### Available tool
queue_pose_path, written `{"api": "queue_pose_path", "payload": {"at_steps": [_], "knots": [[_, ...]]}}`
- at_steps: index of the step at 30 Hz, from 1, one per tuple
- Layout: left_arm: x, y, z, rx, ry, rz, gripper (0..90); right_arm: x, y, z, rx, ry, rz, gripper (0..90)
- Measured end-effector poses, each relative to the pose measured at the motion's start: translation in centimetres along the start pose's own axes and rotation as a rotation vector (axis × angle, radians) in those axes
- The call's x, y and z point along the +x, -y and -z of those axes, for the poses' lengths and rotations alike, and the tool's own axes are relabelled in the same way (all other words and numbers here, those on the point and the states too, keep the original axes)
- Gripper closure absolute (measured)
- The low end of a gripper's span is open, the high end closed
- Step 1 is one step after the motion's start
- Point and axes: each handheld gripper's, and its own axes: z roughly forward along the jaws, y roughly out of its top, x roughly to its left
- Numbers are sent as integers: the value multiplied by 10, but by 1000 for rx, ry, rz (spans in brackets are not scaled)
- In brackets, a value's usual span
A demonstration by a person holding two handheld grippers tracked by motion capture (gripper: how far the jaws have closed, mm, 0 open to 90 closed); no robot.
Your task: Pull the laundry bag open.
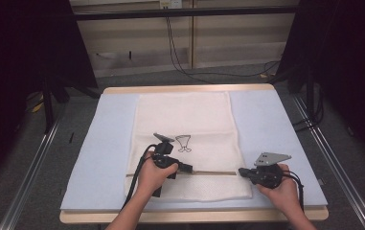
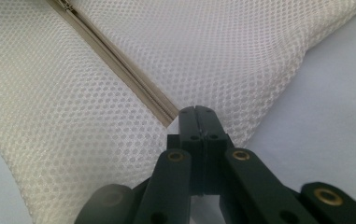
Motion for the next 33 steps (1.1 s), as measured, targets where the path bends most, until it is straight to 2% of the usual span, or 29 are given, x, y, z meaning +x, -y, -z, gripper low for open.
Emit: {"api": "queue_pose_path", "payload": {"at_steps": [1, 2, 4, 6, 8, 9, 21, 22, 24, 25, 28, 29, 33], "knots": [[1, 0, 1, -2, 7, -6, 877, 0, 0, 0, 0, 0, 1, 900], [1, 0, 1, -1, -8, -10, 877, 0, 0, 0, 0, 0, 1, 900], [2, 1, 2, 0, 4, -4, 877, 0, 0, 0, 0, 0, -1, 900], [3, 1, 3, -2, -10, -11, 877, 0, 0, 0, 0, -1, -1, 900], [4, 1, 4, -5, -7, 4, 877, 0, 0, 0, 0, 0, 1, 900], [5, 1, 5, -2, -12, -4, 877, 0, 0, 0, 0, 0, 1, 900], [8, 4, 12, -15, -7, 6, 877, 0, 0, 0, 1, 1, 2, 900], [9, 4, 13, -13, -16, -6, 877, 0, 0, 0, 1, 0, 1, 900], [9, 4, 13, -16, -7, 10, 877, 0, 0, 0, 2, 2, 0, 900], [10, 4, 14, -18, -13, 1, 877, 0, 0, 0, 2, 2, 0, 900], [11, 5, 17, -17, -8, 16, 877, 0, 0, 0, 2, 1, 0, 900], [11, 5, 17, -16, -13, 5, 877, 0, 0, 0, 2, 1, 0, 900], [13, 6, 20, -20, -18, 14, 877, 0, 0, 0, 3, 0, 0, 900]]}}
